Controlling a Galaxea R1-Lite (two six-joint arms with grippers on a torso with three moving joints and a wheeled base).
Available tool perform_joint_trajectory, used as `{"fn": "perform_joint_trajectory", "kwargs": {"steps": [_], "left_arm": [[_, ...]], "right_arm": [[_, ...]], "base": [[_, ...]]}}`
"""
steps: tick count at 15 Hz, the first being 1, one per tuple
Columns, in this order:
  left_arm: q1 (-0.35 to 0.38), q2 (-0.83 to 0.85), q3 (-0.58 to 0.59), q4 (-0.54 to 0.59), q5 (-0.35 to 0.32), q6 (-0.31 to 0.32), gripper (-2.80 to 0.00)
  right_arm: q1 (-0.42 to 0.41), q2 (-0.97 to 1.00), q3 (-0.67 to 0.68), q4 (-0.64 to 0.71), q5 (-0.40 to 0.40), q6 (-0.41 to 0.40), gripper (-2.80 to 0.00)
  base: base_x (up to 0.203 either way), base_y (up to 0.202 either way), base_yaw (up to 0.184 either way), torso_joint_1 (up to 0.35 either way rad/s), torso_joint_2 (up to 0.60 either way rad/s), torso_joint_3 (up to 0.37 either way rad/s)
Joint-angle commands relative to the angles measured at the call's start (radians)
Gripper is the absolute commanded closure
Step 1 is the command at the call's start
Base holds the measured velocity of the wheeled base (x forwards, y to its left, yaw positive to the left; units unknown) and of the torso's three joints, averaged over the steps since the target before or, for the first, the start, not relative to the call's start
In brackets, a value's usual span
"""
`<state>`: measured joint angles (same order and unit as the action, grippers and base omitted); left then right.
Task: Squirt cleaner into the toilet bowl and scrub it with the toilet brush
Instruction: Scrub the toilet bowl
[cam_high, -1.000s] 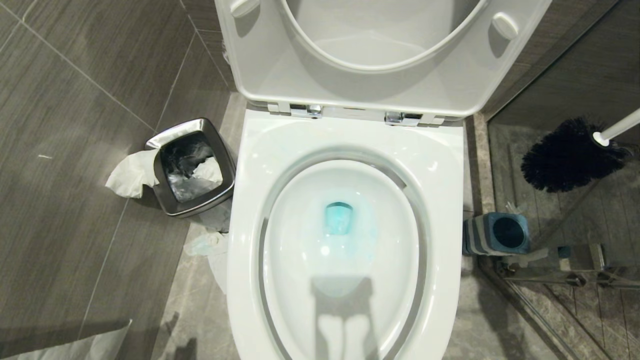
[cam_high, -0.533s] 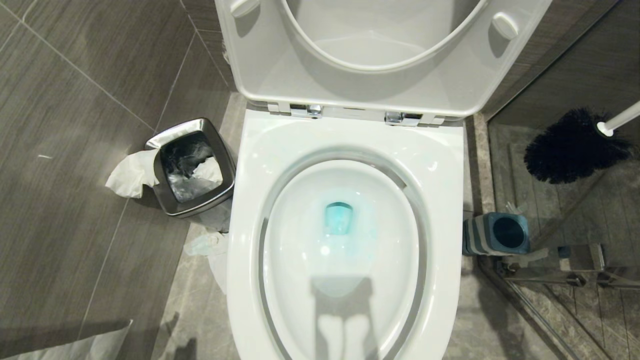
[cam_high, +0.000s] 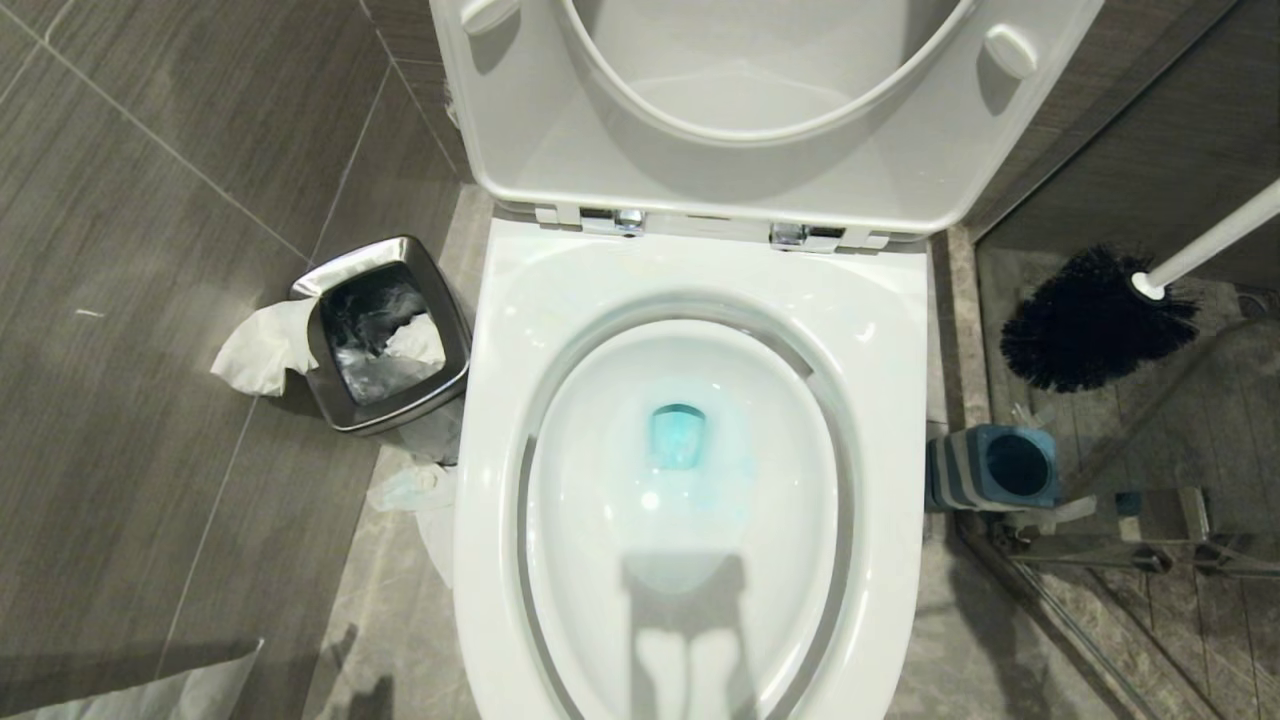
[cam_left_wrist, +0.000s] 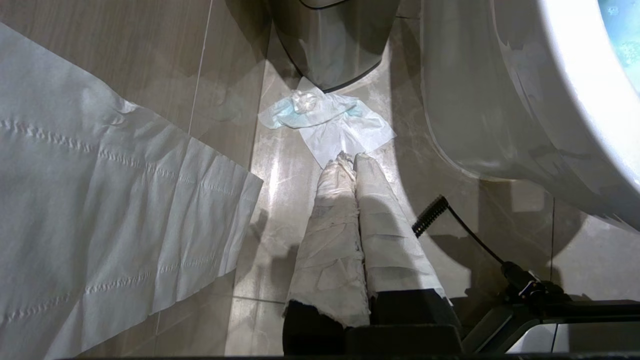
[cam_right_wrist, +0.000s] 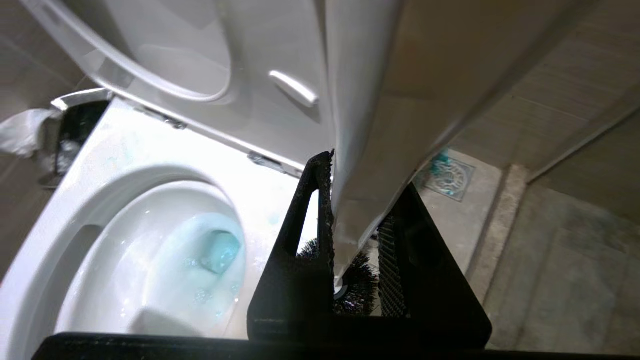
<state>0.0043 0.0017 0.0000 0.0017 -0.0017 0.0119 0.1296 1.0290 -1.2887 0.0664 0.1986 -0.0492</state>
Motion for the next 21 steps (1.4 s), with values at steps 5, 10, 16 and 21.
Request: {"fn": "perform_joint_trajectory", "kwargs": {"steps": [5,10,16,21], "left_arm": [[0.0,0.001,0.0,0.0,0.0,0.001,0.0],[0.0,0.001,0.001,0.0,0.0,0.0,0.0],[0.0,0.001,0.001,0.0,0.0,0.002,0.0],[0.0,0.001,0.0,0.0,0.0,0.002,0.0]], "right_arm": [[0.08,0.092,-0.054,-0.004,0.01,-0.015,0.0],[0.203,0.15,-0.173,0.004,-0.032,-0.041,0.0],[0.345,0.148,-0.259,0.098,-0.071,-0.108,0.0],[0.472,0.181,-0.264,0.099,-0.111,-0.198,0.0]], "base": [[0.0,0.0,0.0,0.0,0.0,0.0],[0.0,0.0,0.0,0.0,0.0,0.0],[0.0,0.0,0.0,0.0,0.0,0.0],[0.0,0.0,0.0,0.0,0.0,0.0]]}}
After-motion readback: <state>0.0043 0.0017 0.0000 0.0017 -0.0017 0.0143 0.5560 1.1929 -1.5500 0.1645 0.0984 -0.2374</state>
